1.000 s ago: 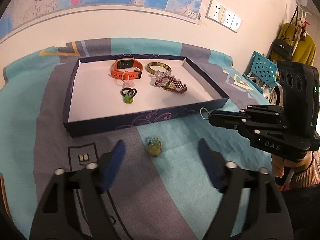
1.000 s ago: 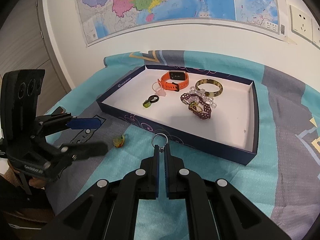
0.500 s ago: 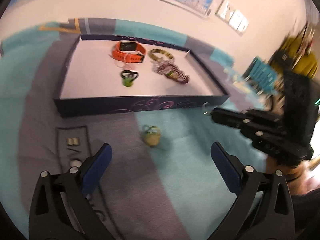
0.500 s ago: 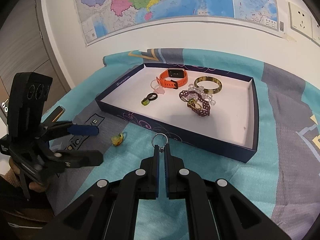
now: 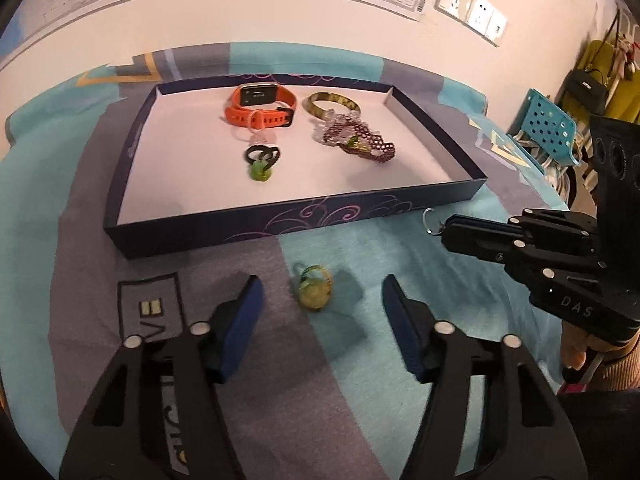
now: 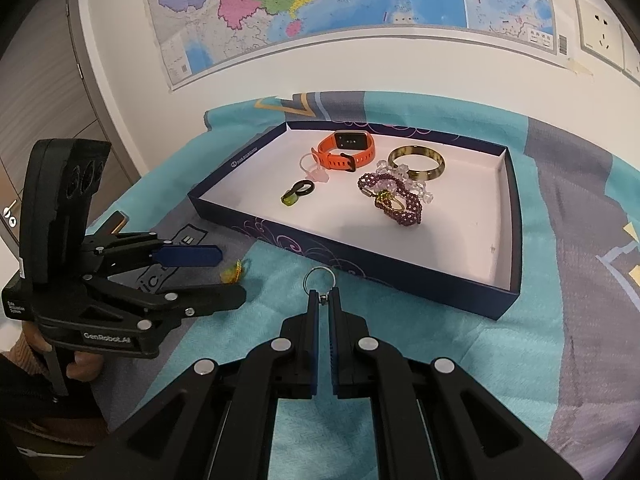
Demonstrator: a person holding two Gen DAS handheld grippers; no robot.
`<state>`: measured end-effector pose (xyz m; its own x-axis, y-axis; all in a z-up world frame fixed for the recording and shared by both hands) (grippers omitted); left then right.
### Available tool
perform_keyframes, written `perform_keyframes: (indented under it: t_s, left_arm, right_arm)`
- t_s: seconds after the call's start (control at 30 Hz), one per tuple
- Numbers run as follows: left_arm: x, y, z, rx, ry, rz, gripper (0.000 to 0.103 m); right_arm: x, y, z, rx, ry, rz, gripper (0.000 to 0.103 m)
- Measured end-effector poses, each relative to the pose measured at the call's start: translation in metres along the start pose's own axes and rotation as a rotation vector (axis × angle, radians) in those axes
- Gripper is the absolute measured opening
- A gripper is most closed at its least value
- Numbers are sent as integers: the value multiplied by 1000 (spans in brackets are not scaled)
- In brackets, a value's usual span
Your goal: Organize jewelry
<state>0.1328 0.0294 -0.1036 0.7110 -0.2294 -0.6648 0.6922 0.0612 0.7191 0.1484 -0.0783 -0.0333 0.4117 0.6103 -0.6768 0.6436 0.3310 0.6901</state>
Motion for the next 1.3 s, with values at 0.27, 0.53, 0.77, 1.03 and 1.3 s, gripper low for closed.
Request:
perform_keyframes:
  t_s: [0.27, 0.53, 0.77, 1.03, 1.3]
  left_arm:
    - [6, -1, 0, 17, 19, -17, 16]
    - [2, 0, 2, 9, 24, -6, 16]
    - [-13, 11, 1, 5, 33, 45, 16]
    - [-24, 25, -6, -12, 54, 86, 16]
    - [-29, 38, -10, -13, 64, 114, 16]
  right_arm:
    - [0, -1, -1, -1, 5, -5, 3]
    - [-2, 1, -1, -1, 4, 5, 3]
    - [-5, 7, -3, -9, 2, 20, 3]
    - [-6, 13, -5, -18, 0, 33, 3]
    - [-6, 22, -7, -34, -3, 52, 3]
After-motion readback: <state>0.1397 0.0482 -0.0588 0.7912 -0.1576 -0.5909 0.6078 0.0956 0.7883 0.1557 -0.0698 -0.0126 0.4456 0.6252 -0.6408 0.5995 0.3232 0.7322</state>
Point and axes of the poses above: each gripper's, at about its wrist camera, not at the fingertips, and x roughly the way its jaws point, z to its right, y to its top, the point moved 9 cm from there along x, roughly the way its jaws point, and after that the axes turned 9 degrees about z, right-handed, at the moved point
